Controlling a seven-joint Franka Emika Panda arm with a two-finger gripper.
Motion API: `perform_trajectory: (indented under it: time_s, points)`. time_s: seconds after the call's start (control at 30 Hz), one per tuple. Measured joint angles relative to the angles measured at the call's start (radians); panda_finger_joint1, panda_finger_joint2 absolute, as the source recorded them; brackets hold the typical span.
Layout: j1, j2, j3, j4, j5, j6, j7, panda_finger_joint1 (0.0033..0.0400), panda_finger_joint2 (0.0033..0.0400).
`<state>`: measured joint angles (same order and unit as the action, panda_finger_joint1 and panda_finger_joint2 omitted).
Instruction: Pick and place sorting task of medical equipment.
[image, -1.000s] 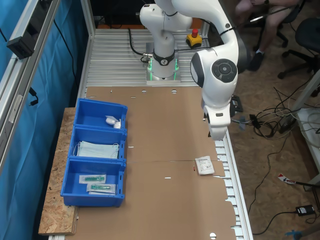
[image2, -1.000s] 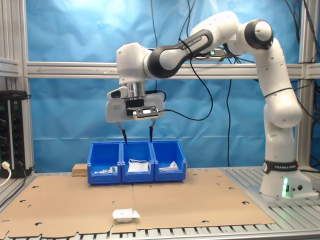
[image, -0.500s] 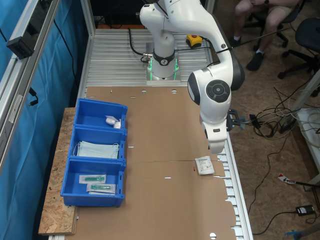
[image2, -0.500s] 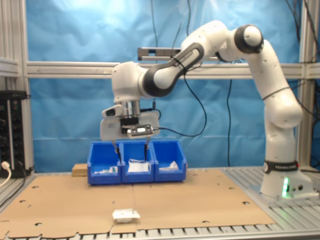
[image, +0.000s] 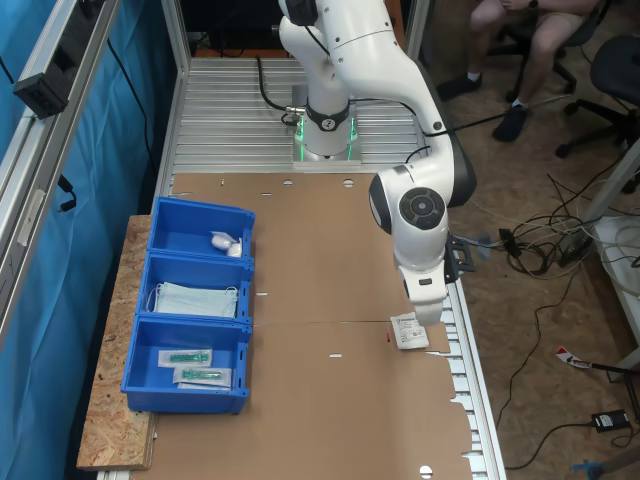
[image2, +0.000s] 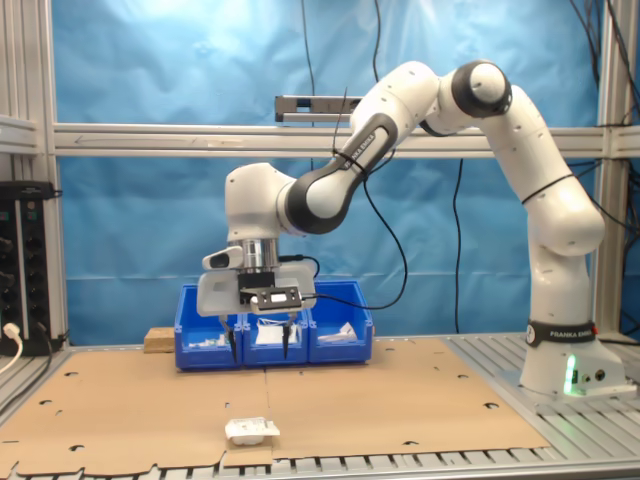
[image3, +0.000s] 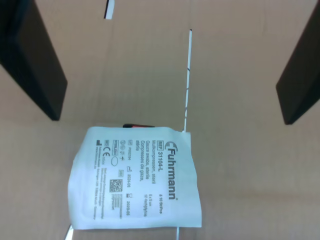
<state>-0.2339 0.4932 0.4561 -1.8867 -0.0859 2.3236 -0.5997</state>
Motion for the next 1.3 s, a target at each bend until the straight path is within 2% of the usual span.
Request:
perform_trajectory:
  time_s: [0.33,0.7,0.93,1.3]
  points:
    - [0.024,0.029,-0.059,-0.042,-0.003,0.1,0.0,0.04,0.04]
    - [0.051,0.05,-0.113,-0.048,-0.003,0.182,0.0,0.04,0.04]
    - [0.075,0.064,-0.133,-0.049,-0.003,0.224,0.0,0.04,0.04]
    - [0.119,0.072,-0.136,-0.051,-0.003,0.254,0.0,0.04,0.04]
